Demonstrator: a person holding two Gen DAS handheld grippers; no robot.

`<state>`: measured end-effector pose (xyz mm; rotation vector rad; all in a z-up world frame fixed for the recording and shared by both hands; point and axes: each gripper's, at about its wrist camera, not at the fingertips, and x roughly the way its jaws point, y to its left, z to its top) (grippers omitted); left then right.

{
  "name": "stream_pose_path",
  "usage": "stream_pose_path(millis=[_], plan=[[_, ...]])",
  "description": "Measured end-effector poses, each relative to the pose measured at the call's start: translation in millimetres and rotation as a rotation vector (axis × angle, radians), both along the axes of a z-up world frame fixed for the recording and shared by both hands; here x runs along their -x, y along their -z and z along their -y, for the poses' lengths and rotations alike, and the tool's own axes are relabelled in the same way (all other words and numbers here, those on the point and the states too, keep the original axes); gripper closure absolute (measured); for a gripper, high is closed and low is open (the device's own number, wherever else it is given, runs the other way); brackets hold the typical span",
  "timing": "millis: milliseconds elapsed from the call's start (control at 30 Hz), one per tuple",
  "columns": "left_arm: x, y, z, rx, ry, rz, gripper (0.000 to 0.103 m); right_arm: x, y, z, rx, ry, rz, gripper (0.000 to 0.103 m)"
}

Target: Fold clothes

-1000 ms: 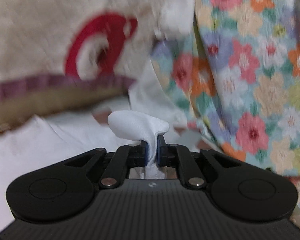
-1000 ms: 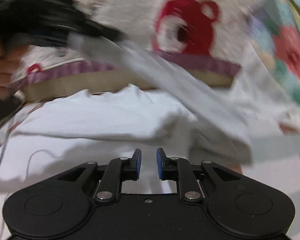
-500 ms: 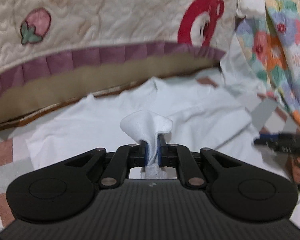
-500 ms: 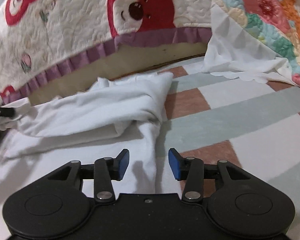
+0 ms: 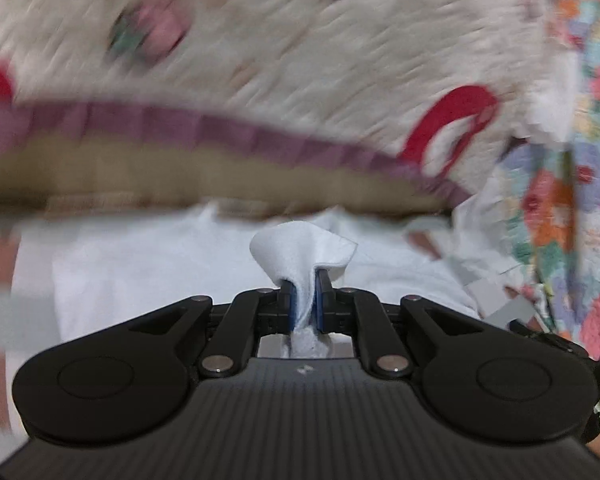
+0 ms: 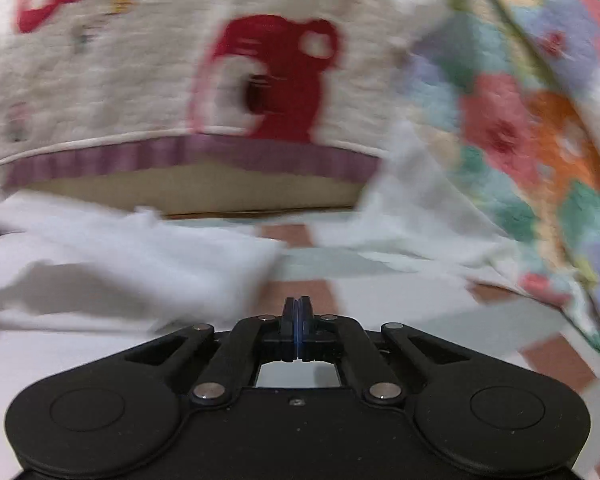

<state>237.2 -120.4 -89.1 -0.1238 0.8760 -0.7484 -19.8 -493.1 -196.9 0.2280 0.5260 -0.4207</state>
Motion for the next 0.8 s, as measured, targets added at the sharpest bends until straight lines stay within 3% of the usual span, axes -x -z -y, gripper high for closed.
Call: stream_pose_path(millis=[100,167,267,400,467,533,667,800], plan=[[-0.6,32.3,-6.3,-0.067,0.003,-0.067,0.094,12.7,6.8,28.9,-0.159,0.044,0.046,0.101],[0.3,42.3,-7.1,-0.107,0.003,-0.059,0.093,14.0,4.1,31.8,-0.213,-0.012,0.099,0.096],[0.8,48.2,-6.1,-0.144,0.006,-0.035,0.091,5.9,2.1,15.4,-0.201,-0.132,0.115,0.094],[0.5,38.9,-3.4,-0.129,0.019,-0.004,0.089,-9.6,13.2,-21.3,-0.103,-0.252,0.017,0.083],[-0.1,32.2,-2.3,-0.119,0.022,0.017,0.093,-13.6,16.9,-29.7,-0.087,-0.271,-0.024,0.077],[0.1,14.7,-9.0,-0.047,0.008,0.087,0.094,-15.7,19.5,-33.6,-0.078,-0.275,-0.051,0.071],[1.6,-6.2,-25.1,0.015,-0.089,0.168,0.089,-15.6,22.3,-31.2,-0.062,-0.246,-0.065,0.080],[0.4,21.8,-34.7,-0.144,-0.190,0.100,0.087,-13.0,22.8,-26.4,-0.048,-0.214,-0.064,0.090]])
